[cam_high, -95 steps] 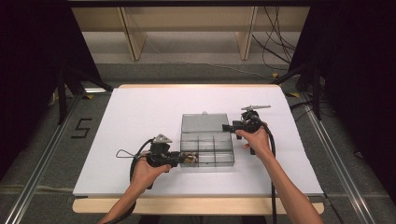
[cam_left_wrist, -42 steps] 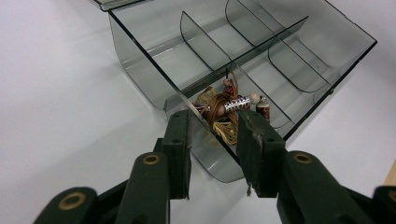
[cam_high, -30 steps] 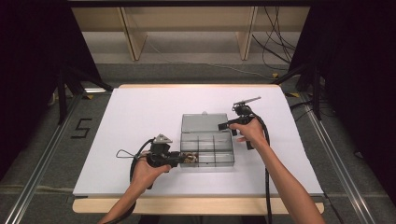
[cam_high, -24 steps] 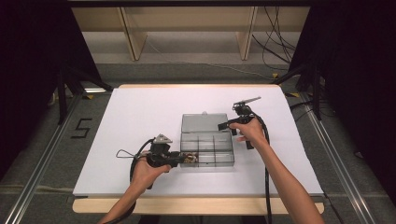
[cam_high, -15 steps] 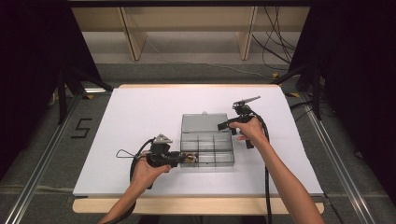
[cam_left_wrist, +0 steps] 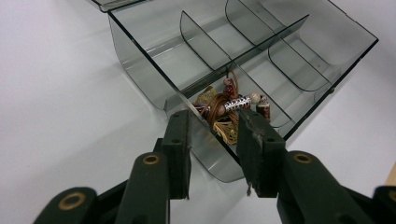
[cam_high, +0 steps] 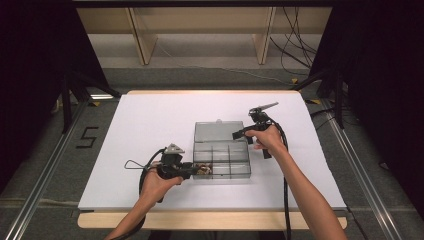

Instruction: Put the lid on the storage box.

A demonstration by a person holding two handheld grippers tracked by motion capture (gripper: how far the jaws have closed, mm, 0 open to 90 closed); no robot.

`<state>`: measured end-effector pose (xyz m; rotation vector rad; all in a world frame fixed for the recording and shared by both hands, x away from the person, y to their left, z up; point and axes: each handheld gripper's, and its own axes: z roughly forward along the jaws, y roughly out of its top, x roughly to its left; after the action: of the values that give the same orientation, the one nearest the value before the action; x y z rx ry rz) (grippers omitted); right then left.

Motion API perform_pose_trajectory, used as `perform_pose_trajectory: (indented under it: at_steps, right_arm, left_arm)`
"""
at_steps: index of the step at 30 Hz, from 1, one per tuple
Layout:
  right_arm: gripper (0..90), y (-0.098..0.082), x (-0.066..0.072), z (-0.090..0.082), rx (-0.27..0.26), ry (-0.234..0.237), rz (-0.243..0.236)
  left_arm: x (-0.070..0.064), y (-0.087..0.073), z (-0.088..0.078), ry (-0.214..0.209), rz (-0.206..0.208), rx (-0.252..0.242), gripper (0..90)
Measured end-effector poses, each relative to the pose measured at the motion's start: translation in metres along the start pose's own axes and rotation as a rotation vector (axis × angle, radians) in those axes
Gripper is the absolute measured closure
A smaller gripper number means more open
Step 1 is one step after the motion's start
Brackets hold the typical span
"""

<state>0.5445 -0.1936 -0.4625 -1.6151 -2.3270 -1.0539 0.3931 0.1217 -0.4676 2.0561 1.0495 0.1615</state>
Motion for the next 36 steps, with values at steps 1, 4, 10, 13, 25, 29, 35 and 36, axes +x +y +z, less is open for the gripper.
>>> perform_pose_trajectory:
  at_steps: [1, 4, 10, 13, 25, 29, 35, 36]
  right_arm:
    - [36.4, 0.0, 0.0, 0.0, 0.01, 0.013, 0.009]
    - [36.1, 0.0, 0.0, 0.001, 0.017, 0.021, 0.024]
    - [37.8, 0.0, -0.002, -0.001, -0.01, 0.019, 0.004]
    - [38.5, 0.001, 0.0, -0.003, -0.02, 0.026, 0.023]
    - [47.6, 0.003, 0.003, -0.019, -0.112, 0.036, -0.014]
    - [51.8, 0.003, 0.008, -0.025, -0.118, 0.031, 0.004]
    - [58.6, 0.003, 0.007, -0.032, -0.17, 0.051, -0.044]
    - [59.8, 0.003, 0.006, -0.033, -0.184, 0.056, -0.057]
  left_arm:
    - [0.0, 0.0, 0.0, 0.003, 0.0, -0.001, 64.8]
    - [-0.001, 0.0, 0.0, 0.005, -0.001, -0.002, 64.8]
    - [-0.001, 0.0, 0.0, 0.004, 0.001, -0.001, 64.8]
    - [-0.001, 0.0, 0.0, 0.001, 0.002, 0.001, 64.7]
    - [-0.001, 0.0, 0.0, 0.003, 0.002, 0.003, 64.7]
    - [-0.001, 0.0, 0.0, 0.006, 0.0, 0.004, 64.7]
    - [-0.001, 0.0, 0.0, 0.01, 0.002, 0.001, 64.7]
    - [-0.001, 0.0, 0.0, 0.01, 0.001, 0.0, 64.7]
